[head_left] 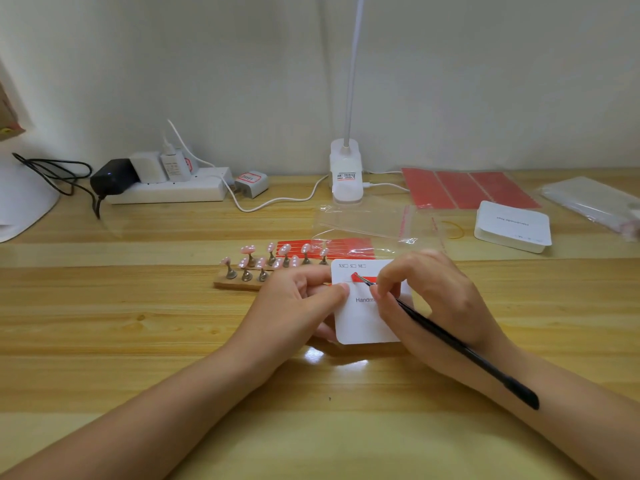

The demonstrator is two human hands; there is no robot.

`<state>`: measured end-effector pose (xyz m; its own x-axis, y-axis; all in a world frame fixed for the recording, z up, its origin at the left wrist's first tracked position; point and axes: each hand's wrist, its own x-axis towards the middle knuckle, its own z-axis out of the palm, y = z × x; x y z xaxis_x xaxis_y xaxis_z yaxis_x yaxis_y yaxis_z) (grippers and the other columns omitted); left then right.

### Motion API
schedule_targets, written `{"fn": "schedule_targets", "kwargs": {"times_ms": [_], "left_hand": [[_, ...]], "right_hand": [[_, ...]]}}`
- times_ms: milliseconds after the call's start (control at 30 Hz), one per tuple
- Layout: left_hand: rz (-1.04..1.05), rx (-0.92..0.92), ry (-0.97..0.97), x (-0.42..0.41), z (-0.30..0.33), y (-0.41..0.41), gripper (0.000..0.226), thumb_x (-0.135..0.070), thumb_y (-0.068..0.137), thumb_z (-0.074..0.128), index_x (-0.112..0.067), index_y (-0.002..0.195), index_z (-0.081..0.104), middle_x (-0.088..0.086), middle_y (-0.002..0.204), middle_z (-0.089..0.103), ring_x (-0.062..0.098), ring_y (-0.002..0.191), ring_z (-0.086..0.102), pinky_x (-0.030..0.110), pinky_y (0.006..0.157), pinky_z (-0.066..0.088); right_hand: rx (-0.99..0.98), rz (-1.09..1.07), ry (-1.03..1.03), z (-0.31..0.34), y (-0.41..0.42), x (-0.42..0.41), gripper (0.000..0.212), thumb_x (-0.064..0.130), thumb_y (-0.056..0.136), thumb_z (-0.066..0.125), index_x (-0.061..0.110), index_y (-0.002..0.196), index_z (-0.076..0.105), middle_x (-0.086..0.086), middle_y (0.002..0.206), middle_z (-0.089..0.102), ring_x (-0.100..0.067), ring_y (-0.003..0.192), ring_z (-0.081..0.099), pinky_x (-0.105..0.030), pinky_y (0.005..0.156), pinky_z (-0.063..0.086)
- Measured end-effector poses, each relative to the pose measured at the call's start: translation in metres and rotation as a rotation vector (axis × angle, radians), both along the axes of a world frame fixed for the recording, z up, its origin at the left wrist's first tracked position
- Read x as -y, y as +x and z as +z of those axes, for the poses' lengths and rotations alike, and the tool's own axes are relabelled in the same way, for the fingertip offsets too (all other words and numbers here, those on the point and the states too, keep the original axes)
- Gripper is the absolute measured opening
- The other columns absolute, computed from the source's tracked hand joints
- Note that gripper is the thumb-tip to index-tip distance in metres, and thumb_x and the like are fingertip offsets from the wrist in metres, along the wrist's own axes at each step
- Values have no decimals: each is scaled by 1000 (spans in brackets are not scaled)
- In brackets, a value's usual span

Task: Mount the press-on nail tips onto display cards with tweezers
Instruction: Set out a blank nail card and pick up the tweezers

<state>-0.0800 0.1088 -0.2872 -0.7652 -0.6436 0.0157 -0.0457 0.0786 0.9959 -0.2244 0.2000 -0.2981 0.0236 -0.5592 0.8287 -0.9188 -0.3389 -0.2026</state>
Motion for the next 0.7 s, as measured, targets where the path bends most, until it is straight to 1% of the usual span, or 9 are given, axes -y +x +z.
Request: {"fn": "schedule_targets", "kwargs": {"times_ms": [167,233,267,333,400,500,567,600,700], "left_hand": [[14,-2,10,1,0,1,26,-1,91,49,-16,101,68,3,89,74,18,77,70,26,55,57],[10,-4,12,1,0,2,27,-1,91,48,-18,100,68,-1,90,74,17,80,70,25,55,56],[7,-4,13,1,0,2,28,-1,91,48,-19,100,67,-2,91,74,16,80,70,25,54,56],[3,-4,14,1,0,2,28,-1,91,48,-20,99,68,-3,91,74,15,80,70,25,54,56],[1,-3,10,1,1,2,29,-2,91,48,-21,99,68,-3,92,74,16,81,70,25,55,56],[1,-1,9,2,0,3,29,-2,91,48,-21,98,68,-3,92,74,17,81,70,26,55,56],[2,-1,3,2,0,3,29,-2,91,48,-21,97,69,-2,92,74,16,80,71,26,55,56],[3,2,-1,1,0,3,29,-2,91,48,-21,97,69,-3,91,74,16,80,71,26,55,56],[4,16,-23,0,1,4,29,-2,91,49,-23,96,68,-5,89,74,14,79,71,23,55,55]], "right_hand": [[111,-39,23,1,-3,-2,8,8,80,54,6,73,58,3,65,55,-7,64,48,-16,71,39],[235,-75,60,2,-4,-3,4,10,81,57,13,77,56,8,68,54,-8,67,52,-18,70,41],[309,-98,75,3,-5,-4,8,9,80,59,16,78,54,11,69,54,-7,68,53,-17,70,42],[427,-137,92,6,-8,-6,12,8,78,59,18,77,51,12,70,55,-2,71,53,-9,69,40],[523,-164,93,9,-12,-7,17,5,81,60,18,76,50,12,69,54,2,71,53,-5,67,39],[674,-181,104,16,-23,-9,27,4,85,60,25,75,48,7,70,58,-3,69,57,-12,63,43],[756,-183,87,22,-29,-9,26,8,87,59,28,75,47,-2,73,60,-13,72,61,-19,63,45],[791,-182,72,26,-33,-10,26,9,88,58,28,75,47,-4,72,60,-14,71,61,-20,63,46],[848,-165,81,41,-43,-13,24,7,89,57,25,76,47,3,67,60,-2,63,60,-14,58,46]]}}
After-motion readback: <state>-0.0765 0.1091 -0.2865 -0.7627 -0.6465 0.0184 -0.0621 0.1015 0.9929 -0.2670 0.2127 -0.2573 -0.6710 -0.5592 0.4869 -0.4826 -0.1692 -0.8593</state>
